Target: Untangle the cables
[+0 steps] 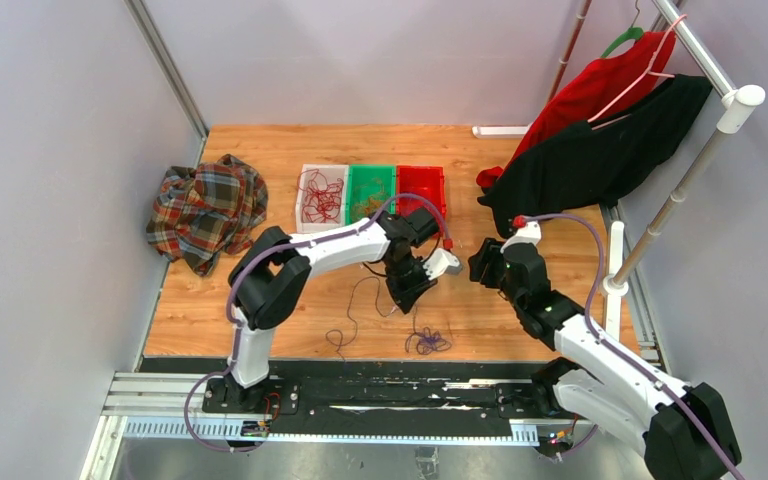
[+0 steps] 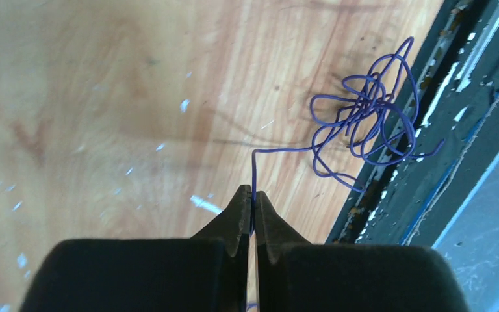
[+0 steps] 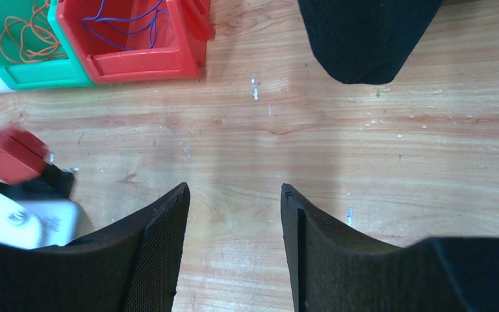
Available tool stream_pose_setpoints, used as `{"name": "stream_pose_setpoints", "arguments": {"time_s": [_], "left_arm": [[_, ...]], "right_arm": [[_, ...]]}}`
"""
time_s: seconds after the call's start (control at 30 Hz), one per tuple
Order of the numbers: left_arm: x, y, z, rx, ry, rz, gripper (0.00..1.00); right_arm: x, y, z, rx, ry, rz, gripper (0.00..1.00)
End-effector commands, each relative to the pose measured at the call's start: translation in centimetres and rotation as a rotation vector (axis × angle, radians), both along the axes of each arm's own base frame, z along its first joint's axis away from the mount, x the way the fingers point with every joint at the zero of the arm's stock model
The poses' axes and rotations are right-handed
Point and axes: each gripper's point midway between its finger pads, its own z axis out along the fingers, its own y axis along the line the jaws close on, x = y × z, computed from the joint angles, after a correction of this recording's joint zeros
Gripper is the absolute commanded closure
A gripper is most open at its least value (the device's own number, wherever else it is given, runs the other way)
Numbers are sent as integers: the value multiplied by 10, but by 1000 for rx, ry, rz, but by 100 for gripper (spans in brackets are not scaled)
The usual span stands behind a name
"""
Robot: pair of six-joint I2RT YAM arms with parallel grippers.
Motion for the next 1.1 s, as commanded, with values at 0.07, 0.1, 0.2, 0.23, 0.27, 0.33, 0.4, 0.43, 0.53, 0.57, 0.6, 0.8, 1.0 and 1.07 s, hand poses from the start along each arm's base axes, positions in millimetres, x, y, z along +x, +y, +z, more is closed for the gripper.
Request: {"name": "stream_pose_setpoints", "arguments": {"time_s": [0.07, 0.1, 0.2, 0.23, 0.27, 0.33, 0.4, 0.43, 0.53, 0.57, 0.6, 0.8, 1.0, 1.07], "left_arm": [[52, 21, 60, -82, -219, 83, 99], [57, 26, 68, -92, -232, 102, 99], [64, 37, 85, -120, -262, 134, 99], [63, 40, 86, -121, -264, 140, 99], [61, 43, 85, -119, -259, 144, 99], [54, 46, 81, -112, -232, 152, 99], [49, 49, 73, -97, -212, 166, 99], [50, 50, 72, -92, -215, 175, 99], [52, 56, 65, -75, -225, 209, 99], [54, 56, 65, -80, -224, 231, 99], [54, 58, 65, -87, -213, 254, 99], [61, 60, 82, -160, -159, 336, 99], [66, 59, 106, -240, -139, 374, 99], [65, 55, 120, -291, -115, 374, 99]], "right_arm": [[-8, 16, -2, 75, 9, 89, 45], [-10, 23, -2, 94, 11, 124, 45], [-20, 46, -4, 137, 20, 229, 45], [-24, 57, -2, 150, 11, 284, 44], [-29, 66, -2, 151, 5, 333, 43], [-40, 84, -4, 127, -5, 438, 42], [-46, 100, -6, 115, -5, 519, 39], [-48, 107, -7, 108, -11, 551, 39], [-49, 124, -15, 64, -12, 606, 38], [-48, 128, -17, 47, -8, 611, 38], [-45, 132, -19, 40, -7, 618, 38], [-38, 163, -8, 101, -58, 696, 38], [-32, 192, 0, 158, -69, 753, 39], [-27, 196, 4, 172, -74, 746, 40]]}}
